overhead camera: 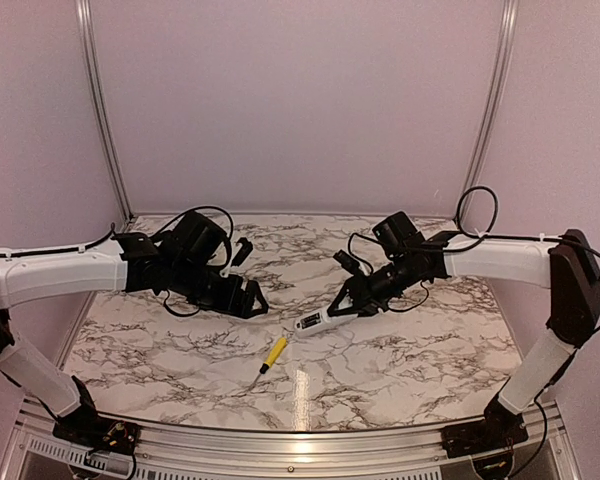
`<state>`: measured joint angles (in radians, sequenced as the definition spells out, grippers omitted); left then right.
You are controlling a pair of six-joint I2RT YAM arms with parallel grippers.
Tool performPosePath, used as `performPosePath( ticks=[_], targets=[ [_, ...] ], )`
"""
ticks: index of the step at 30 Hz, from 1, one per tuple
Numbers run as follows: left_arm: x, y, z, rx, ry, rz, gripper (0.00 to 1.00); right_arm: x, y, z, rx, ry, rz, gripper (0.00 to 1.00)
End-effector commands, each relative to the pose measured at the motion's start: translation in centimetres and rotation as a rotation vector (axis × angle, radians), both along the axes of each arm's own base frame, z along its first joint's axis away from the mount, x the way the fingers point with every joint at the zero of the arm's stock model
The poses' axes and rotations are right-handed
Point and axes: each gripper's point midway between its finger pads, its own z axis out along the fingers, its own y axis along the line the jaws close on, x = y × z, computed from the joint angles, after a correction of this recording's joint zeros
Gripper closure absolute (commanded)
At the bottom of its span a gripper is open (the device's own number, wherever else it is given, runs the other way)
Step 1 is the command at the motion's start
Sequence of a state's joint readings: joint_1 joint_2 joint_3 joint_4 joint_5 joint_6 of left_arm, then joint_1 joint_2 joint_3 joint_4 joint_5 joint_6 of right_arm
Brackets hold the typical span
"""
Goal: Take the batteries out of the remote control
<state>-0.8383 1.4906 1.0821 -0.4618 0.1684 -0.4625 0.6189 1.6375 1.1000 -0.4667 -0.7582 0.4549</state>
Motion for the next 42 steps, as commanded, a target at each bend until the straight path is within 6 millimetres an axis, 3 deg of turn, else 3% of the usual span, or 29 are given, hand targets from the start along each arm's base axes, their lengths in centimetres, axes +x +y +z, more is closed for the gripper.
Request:
performPosePath(
  ticks=[1,6,10,15,20,26,31,39,42],
  targets=[
    [-0.3,1.1,1.1,0.021,-0.082,-0.029,0.12,-0.6,0.6,0.0,0.053,0.021,0.042,1.00],
    [-0.6,1.9,1.8,0.004,-0.160,-0.045,0.14,-1.4,1.0,-1.0,0.076,0.082,0.092,1.00],
    [-1.4,1.7,3.2,-0.049,-0.240,-0.117,0.15,-2.0,1.8,0.0,0.139,0.085,0.163,1.00],
    [-3.0,0.3,5.5,-0.113,-0.359,-0.315,0.15,-3.1,2.7,0.4,0.135,0.065,0.291,1.00],
    [-4.5,-2.0,6.6,-0.163,-0.348,-0.479,0.15,-4.6,4.1,0.7,0.134,0.047,0.397,1.00],
    [-5.2,-4.2,5.5,-0.165,-0.323,-0.604,0.17,-5.5,5.9,2.9,0.187,-0.001,0.462,1.00],
    [-4.4,-4.9,5.0,-0.079,-0.416,-0.578,0.17,-4.9,6.7,3.2,0.203,0.045,0.401,1.00],
    [-5.7,-6.1,3.2,0.045,-0.512,-0.613,0.11,-4.5,7.4,3.2,0.212,0.083,0.354,1.00],
    [-4.9,-6.1,2.8,0.107,-0.559,-0.573,0.11,-4.5,7.8,3.8,0.237,0.093,0.351,1.00]
  ],
)
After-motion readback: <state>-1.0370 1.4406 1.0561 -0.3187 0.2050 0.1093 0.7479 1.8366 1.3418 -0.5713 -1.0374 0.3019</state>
